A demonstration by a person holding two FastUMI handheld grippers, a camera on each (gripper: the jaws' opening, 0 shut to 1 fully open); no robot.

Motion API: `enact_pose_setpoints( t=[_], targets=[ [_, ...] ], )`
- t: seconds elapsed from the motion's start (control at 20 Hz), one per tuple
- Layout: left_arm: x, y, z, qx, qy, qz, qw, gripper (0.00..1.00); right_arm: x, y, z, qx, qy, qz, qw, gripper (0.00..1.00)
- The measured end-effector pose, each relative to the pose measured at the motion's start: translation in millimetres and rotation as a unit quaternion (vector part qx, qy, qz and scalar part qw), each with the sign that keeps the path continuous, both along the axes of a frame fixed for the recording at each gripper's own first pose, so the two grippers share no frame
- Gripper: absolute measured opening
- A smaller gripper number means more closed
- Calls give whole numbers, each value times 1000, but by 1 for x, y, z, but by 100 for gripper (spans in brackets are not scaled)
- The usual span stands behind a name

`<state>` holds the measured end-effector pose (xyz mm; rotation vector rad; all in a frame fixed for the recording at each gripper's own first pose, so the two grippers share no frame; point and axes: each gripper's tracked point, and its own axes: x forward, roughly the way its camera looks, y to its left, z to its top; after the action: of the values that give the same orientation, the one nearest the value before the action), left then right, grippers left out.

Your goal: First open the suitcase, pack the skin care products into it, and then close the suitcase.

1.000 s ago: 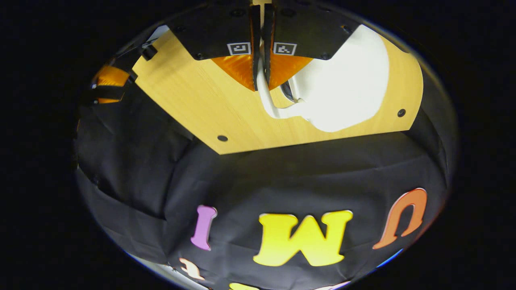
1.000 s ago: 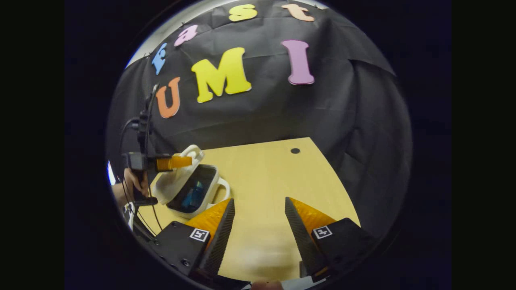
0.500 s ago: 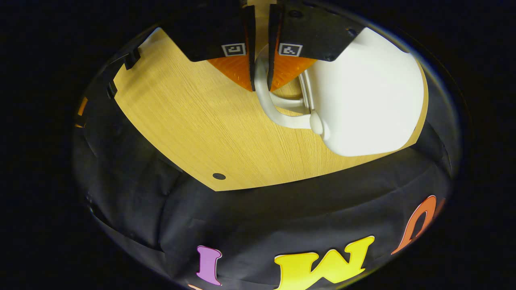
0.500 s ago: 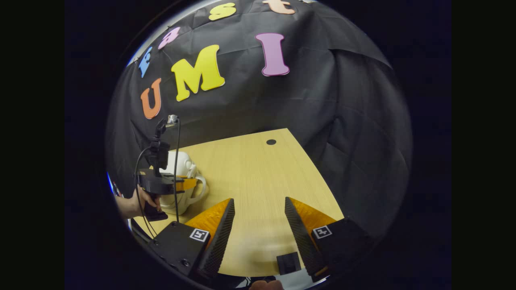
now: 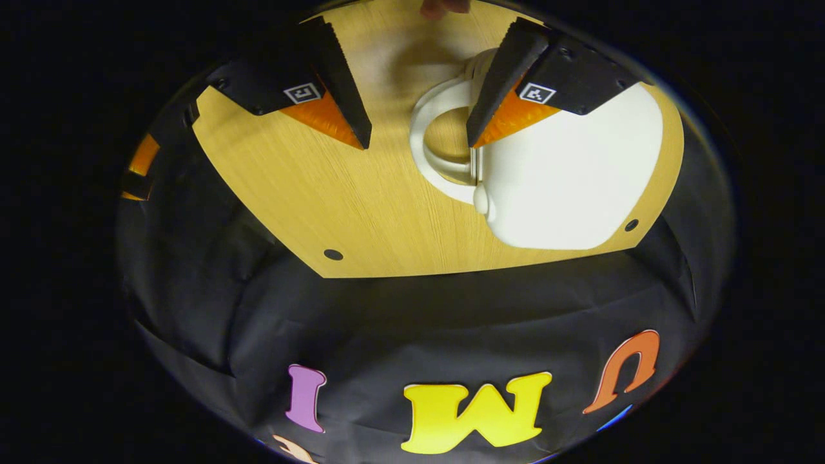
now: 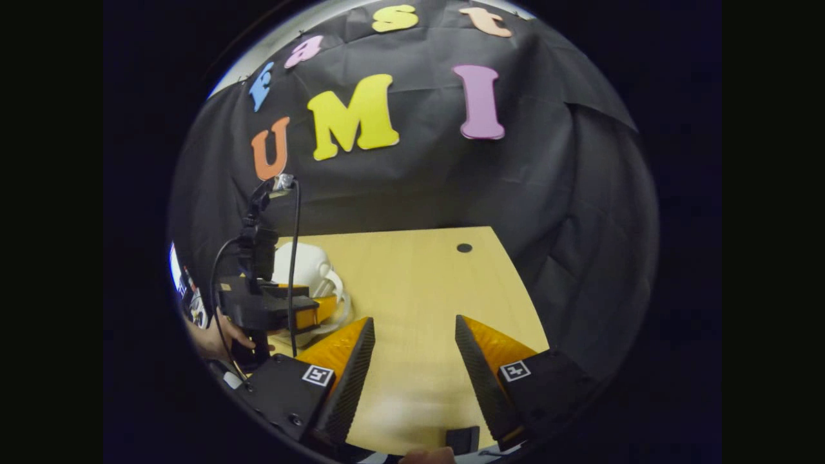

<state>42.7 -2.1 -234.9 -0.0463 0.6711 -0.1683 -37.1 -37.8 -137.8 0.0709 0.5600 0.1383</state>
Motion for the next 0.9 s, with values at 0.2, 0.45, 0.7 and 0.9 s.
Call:
enact_pose_setpoints(
  t=[0.2,0.45,0.7,0.9],
  targets=[
    [0,33,69,-8,-72,44,996,95,30,28,37,-13,-60,25,998,78],
    [-2,80,176,-25,-207,107,972,94,67,50,102,-33,-156,-9,987,78],
    [-6,105,235,-16,-290,115,950,94,79,68,156,-18,-228,-39,973,78],
    [-13,108,256,7,-329,101,939,94,77,81,179,-35,-276,-49,959,78]
  ],
)
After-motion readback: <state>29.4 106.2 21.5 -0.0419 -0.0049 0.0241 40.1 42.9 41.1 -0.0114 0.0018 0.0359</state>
